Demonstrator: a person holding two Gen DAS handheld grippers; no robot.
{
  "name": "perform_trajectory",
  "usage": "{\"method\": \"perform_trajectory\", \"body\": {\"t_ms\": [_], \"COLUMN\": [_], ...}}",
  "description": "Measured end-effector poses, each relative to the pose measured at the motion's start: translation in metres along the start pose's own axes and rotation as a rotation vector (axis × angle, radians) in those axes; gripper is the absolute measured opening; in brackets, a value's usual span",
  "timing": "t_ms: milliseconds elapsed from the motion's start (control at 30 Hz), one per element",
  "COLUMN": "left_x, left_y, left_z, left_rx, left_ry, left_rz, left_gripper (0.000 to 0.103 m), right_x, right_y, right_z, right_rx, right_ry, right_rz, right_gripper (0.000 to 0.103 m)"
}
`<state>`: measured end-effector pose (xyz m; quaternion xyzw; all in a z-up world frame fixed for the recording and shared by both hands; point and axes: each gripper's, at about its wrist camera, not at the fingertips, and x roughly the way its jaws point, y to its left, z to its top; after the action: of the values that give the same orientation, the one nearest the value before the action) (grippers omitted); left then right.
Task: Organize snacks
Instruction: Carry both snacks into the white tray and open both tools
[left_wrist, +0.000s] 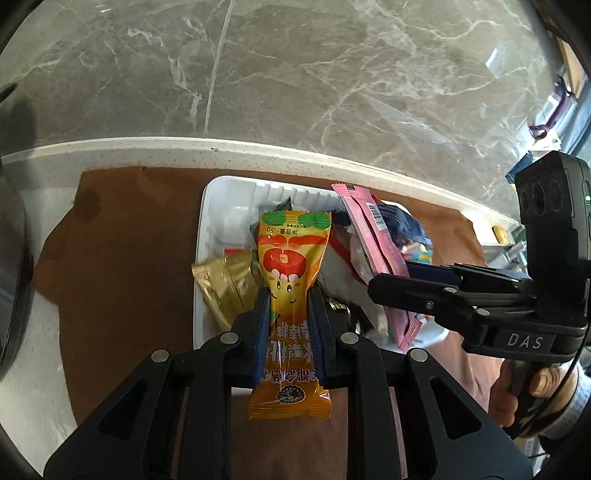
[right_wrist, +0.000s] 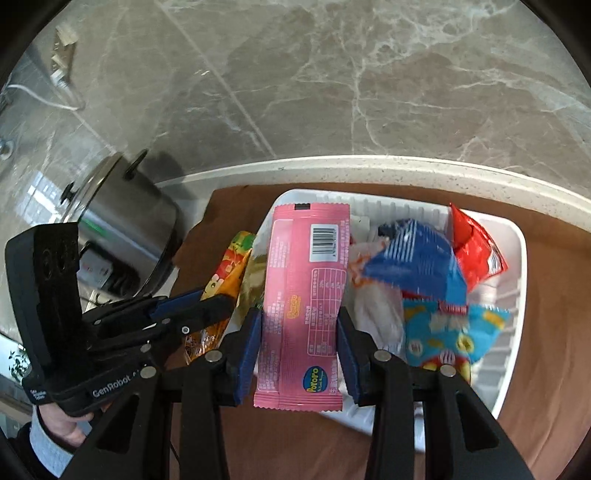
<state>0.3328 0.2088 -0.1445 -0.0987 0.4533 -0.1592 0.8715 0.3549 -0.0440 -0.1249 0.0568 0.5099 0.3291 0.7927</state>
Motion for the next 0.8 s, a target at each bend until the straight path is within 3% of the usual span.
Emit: {"method": "perform_trajectory", "body": {"t_ms": [467,633,700,767,800], "left_x": [0.046,0.053,0.054,0.050,0.048], "left_y": [0.011,0.012,0.011,0.011,0.010], "left_z": [0.018,0.020,0.020,0.021,0.022], "left_rx": [-0.017,-0.022,-0.019,-0.020,-0.019], "left_ry": [0.023,0.029,0.024,0.008,0.000], "left_rz": [0.025,0.058,0.077,0.094,0.095], "left_gripper": [0.023,0.039,0.051,0.059,0.063], "right_x": [0.031,0.033,0.029,0.022,0.018], "right_y": [-0.005,0.001,0.003,0.004,0.003], "right_z": [0.016,0.017,0.017,0.018,0.018], "right_rx": [0.004,-0.033,-0.042,-0.047,-0.048], "right_ry": [0.009,-0.001,-0.017,-0.036,-0.047], "right_rz": [-0.056,-0.082,-0.093,-0.098,-0.096], "right_gripper": [0.044,0.048,0.051,0.059,0.067]}}
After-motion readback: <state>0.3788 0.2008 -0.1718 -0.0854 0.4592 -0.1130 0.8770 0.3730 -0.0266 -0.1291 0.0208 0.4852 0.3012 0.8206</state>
